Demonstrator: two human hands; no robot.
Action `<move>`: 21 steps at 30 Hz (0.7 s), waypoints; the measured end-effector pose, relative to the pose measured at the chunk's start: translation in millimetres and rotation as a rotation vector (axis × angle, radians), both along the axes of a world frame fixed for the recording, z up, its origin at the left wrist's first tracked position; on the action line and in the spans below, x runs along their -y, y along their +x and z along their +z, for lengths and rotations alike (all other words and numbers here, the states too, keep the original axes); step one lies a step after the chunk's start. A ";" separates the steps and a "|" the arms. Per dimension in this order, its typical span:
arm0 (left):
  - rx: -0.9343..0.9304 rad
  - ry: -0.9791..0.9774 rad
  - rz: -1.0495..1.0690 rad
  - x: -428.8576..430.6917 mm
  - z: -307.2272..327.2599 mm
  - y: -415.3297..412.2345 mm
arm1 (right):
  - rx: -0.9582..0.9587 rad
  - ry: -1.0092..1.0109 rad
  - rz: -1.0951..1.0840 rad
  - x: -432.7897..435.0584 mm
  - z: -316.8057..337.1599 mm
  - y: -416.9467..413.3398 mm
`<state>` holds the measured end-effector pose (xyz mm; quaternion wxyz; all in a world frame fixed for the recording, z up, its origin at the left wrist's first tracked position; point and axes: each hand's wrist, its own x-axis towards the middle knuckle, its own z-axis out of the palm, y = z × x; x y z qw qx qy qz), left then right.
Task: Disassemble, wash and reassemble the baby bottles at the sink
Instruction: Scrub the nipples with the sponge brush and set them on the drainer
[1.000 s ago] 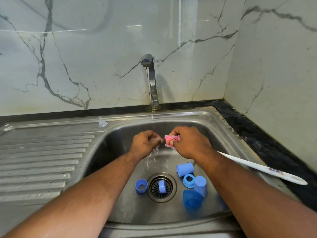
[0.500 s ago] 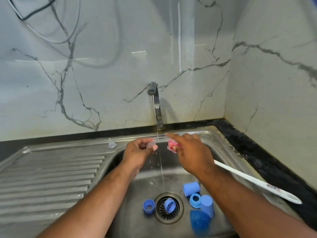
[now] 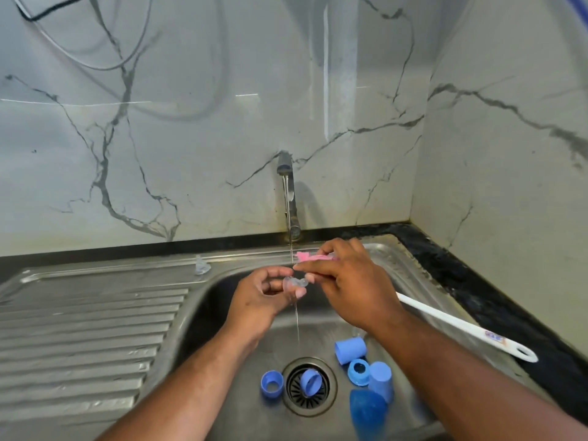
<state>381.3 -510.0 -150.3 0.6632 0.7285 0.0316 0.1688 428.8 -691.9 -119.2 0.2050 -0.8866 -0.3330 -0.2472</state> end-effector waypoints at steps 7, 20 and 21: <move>-0.040 -0.162 -0.101 6.4 -0.8 6.1 | -0.030 -0.013 -0.048 3.1 -7.0 7.8; -0.267 -0.469 -0.252 16.9 10.6 -1.1 | -0.033 0.102 -0.077 3.9 -9.2 11.8; -0.267 -0.506 -0.266 17.4 11.8 -1.6 | -0.042 0.105 -0.071 3.8 -9.7 12.3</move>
